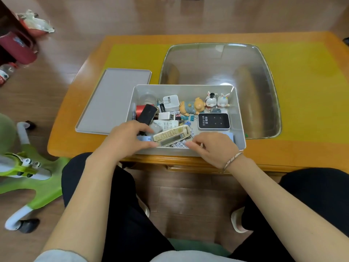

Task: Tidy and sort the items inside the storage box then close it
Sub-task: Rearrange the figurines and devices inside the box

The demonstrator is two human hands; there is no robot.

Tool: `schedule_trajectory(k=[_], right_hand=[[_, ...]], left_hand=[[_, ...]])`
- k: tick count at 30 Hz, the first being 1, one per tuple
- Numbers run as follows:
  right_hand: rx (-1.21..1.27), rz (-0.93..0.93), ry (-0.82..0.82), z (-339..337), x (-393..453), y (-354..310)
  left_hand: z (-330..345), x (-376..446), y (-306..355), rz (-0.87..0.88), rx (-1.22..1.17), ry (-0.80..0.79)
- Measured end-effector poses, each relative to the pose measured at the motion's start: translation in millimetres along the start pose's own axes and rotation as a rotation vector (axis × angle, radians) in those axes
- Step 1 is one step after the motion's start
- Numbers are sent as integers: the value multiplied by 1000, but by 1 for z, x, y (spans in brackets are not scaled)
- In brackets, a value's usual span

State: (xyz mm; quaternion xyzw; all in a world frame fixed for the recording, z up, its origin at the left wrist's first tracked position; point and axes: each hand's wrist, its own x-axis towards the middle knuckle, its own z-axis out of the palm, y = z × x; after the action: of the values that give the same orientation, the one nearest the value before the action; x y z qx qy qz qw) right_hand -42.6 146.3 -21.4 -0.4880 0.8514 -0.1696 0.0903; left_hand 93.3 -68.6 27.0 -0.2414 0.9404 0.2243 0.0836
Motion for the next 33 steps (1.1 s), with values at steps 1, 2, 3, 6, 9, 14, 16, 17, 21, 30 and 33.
schedule_trajectory(k=[1, 2, 3, 6, 9, 14, 16, 17, 21, 30, 33], right_hand=[[-14, -28, -48, 0, 0, 0], [-43, -43, -83, 0, -1, 1], [-78, -51, -102, 0, -1, 3], [-136, -58, -108, 4, 2, 6], [-166, -53, -128, 6, 3, 6], [-210, -24, -160, 8, 5, 6], [-212, -12, -164, 9, 6, 7], [-213, -9, -167, 9, 6, 7], [-230, -16, -161, 10, 6, 7], [-129, -9, -97, 7, 2, 3], [29, 43, 12, 6, -1, 4]], left_hand=[[-2, -1, -1, -5, 7, -47], [-2, -1, -1, -9, 29, -88], [-2, -1, -1, -15, 53, -116], [2, 0, 0, -72, 188, -104], [4, 2, 6, -158, 271, -56], [15, 14, 34, -283, 510, -120], [16, 19, 39, -310, 500, -124], [15, 20, 39, -319, 476, -108], [12, 18, 31, -305, 360, -30], [-10, 15, 39, -178, -91, 169], [-7, 15, 55, -38, -357, 190]])
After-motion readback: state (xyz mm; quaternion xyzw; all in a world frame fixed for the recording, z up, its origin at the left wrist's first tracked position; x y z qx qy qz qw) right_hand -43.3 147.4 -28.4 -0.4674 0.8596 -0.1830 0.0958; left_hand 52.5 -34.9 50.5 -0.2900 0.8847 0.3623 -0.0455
